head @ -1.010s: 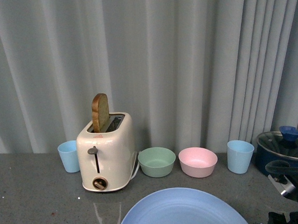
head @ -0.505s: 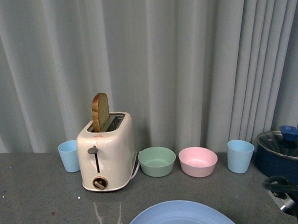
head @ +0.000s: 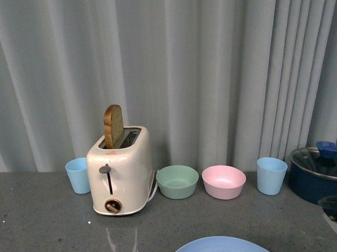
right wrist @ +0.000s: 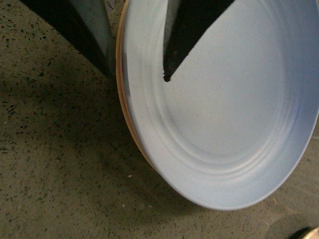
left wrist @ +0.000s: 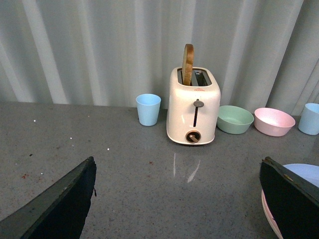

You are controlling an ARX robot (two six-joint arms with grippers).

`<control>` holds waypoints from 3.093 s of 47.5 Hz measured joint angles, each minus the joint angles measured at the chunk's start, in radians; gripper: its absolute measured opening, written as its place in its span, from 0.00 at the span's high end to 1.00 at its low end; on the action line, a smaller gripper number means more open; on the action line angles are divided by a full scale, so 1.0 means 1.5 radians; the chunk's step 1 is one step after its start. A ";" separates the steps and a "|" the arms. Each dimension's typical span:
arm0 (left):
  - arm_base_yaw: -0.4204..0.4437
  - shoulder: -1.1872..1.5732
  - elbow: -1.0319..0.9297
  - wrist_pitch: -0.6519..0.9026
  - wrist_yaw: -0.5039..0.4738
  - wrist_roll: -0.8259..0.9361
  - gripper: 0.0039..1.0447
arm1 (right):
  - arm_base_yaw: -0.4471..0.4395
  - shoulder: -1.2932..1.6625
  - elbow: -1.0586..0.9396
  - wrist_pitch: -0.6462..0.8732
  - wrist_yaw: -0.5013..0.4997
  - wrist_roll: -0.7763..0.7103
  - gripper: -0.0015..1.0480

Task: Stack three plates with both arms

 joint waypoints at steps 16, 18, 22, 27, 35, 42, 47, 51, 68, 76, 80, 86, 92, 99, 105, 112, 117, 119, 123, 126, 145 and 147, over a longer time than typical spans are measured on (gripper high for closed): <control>0.000 0.000 0.000 0.000 0.000 0.000 0.06 | -0.048 -0.124 -0.012 -0.039 -0.012 0.006 0.13; 0.000 0.000 0.000 0.000 0.000 0.000 0.06 | -0.061 -0.149 -0.013 -0.052 -0.009 0.006 0.07; 0.000 0.000 0.000 0.000 0.000 0.000 0.06 | -0.086 -0.200 -0.018 -0.073 0.013 0.005 0.07; 0.000 0.000 0.000 0.000 0.000 0.000 0.06 | -0.125 -0.308 -0.028 -0.117 0.074 -0.018 0.07; 0.000 0.000 0.000 0.000 0.000 0.000 0.06 | -0.158 -0.503 -0.041 -0.183 0.144 -0.086 0.07; 0.000 0.000 0.000 0.000 0.000 0.000 0.06 | -0.164 -0.674 -0.078 -0.170 0.151 -0.149 0.12; 0.000 0.000 0.000 0.000 0.000 0.000 0.06 | -0.142 -0.786 -0.158 -0.086 0.159 -0.175 0.29; 0.000 0.000 0.000 0.000 0.000 0.000 0.06 | -0.124 -0.863 -0.200 -0.115 0.172 -0.183 0.41; 0.000 0.000 0.000 0.000 0.000 0.000 0.06 | -0.025 -1.000 -0.327 -0.118 0.264 -0.194 0.97; 0.000 0.000 0.000 0.000 0.000 0.000 0.06 | -0.025 -1.042 -0.357 -0.120 0.269 -0.194 0.97; 0.000 0.000 0.000 0.000 0.000 0.000 0.06 | -0.025 -1.062 -0.373 -0.128 0.269 -0.194 0.97; 0.000 0.000 0.000 0.000 0.000 0.000 0.06 | -0.025 -1.084 -0.384 -0.137 0.268 -0.194 0.97; 0.000 0.000 0.000 0.000 0.000 0.000 0.06 | -0.025 -1.107 -0.394 -0.149 0.269 -0.194 0.97; 0.000 0.000 0.000 0.000 0.000 0.000 0.06 | -0.025 -1.129 -0.404 -0.162 0.269 -0.194 0.97; 0.000 0.000 0.000 0.000 0.000 0.000 0.06 | -0.025 -1.147 -0.409 -0.174 0.269 -0.194 0.97; 0.000 0.000 0.000 0.000 0.000 0.000 0.06 | -0.025 -1.172 -0.430 -0.174 0.269 -0.195 0.97; 0.000 0.000 0.000 0.000 0.000 0.000 0.06 | -0.025 -1.240 -0.430 -0.263 0.268 -0.195 0.97; 0.000 0.000 0.000 0.000 0.000 0.000 0.06 | -0.025 -1.267 -0.430 -0.286 0.269 -0.195 0.97; 0.000 0.000 0.000 0.000 0.000 0.000 0.06 | -0.025 -1.287 -0.430 -0.289 0.269 -0.195 0.97; 0.000 0.000 0.000 0.000 0.000 0.000 0.06 | -0.025 -1.287 -0.430 -0.291 0.269 -0.195 0.97; 0.000 0.000 0.000 0.000 0.000 0.000 0.06 | -0.025 -1.287 -0.430 -0.291 0.269 -0.195 0.74; 0.000 0.000 0.000 0.000 0.000 0.000 0.06 | -0.025 -1.287 -0.430 -0.291 0.269 -0.195 0.67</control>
